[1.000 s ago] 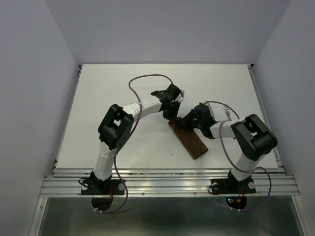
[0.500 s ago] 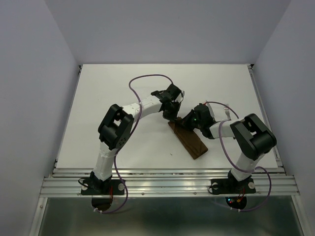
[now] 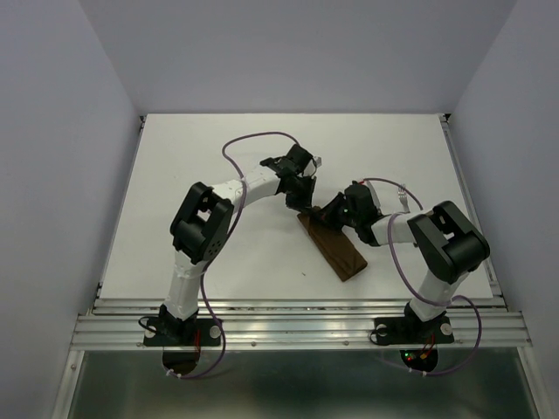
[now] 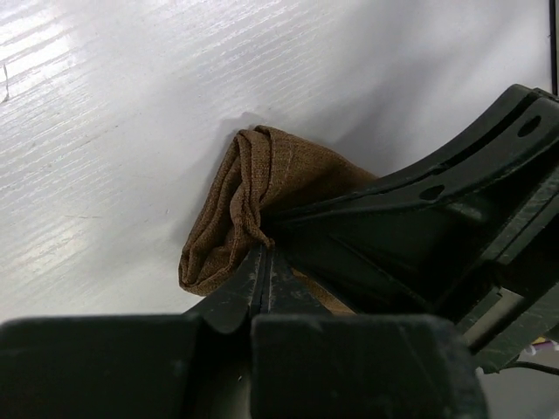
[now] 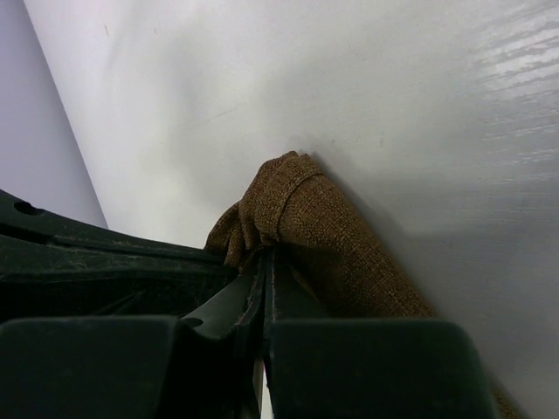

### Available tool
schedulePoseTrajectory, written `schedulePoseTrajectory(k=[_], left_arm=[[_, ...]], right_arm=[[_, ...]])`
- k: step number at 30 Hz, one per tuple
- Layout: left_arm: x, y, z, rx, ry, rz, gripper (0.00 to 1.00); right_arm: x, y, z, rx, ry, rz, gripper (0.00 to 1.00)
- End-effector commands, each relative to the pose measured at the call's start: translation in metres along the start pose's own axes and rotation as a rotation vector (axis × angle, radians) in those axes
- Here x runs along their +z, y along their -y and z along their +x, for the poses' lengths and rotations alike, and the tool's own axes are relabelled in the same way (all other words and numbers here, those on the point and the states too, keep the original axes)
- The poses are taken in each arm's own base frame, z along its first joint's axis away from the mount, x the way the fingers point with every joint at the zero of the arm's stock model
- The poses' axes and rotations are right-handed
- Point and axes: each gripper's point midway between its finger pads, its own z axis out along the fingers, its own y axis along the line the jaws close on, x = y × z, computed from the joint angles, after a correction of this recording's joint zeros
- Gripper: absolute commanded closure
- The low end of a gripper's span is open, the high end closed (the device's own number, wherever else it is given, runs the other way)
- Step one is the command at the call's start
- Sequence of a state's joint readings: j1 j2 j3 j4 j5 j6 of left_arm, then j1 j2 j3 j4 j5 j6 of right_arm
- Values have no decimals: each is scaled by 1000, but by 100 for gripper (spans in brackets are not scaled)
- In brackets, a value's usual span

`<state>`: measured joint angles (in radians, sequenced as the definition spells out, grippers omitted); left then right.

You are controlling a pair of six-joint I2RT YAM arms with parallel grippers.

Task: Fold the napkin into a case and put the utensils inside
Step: Stuff the top corner of the smaller-rectangle-folded napkin into the folded napkin.

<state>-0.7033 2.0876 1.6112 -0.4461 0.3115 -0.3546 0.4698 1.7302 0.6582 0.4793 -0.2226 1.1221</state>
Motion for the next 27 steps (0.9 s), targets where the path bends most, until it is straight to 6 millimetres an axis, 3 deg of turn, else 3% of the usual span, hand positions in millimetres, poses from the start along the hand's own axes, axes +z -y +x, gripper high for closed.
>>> schedulePoseTrajectory(k=[1, 5, 10, 19, 27], left_arm=[[-33, 36, -21, 25, 81, 137, 100], [-32, 42, -19, 20, 73, 173, 100], [-30, 43, -16, 17, 59, 185, 100], [-27, 33, -12, 12, 54, 144, 100], [-28, 21, -12, 14, 56, 103, 100]], right_arm=[[11, -19, -6, -30, -2, -72, 99], [20, -15, -2, -9, -22, -80, 99], [24, -24, -4, 10, -30, -108, 99], [5, -52, -20, 18, 73, -233, 99], [-4, -70, -20, 79, 91, -405, 99]])
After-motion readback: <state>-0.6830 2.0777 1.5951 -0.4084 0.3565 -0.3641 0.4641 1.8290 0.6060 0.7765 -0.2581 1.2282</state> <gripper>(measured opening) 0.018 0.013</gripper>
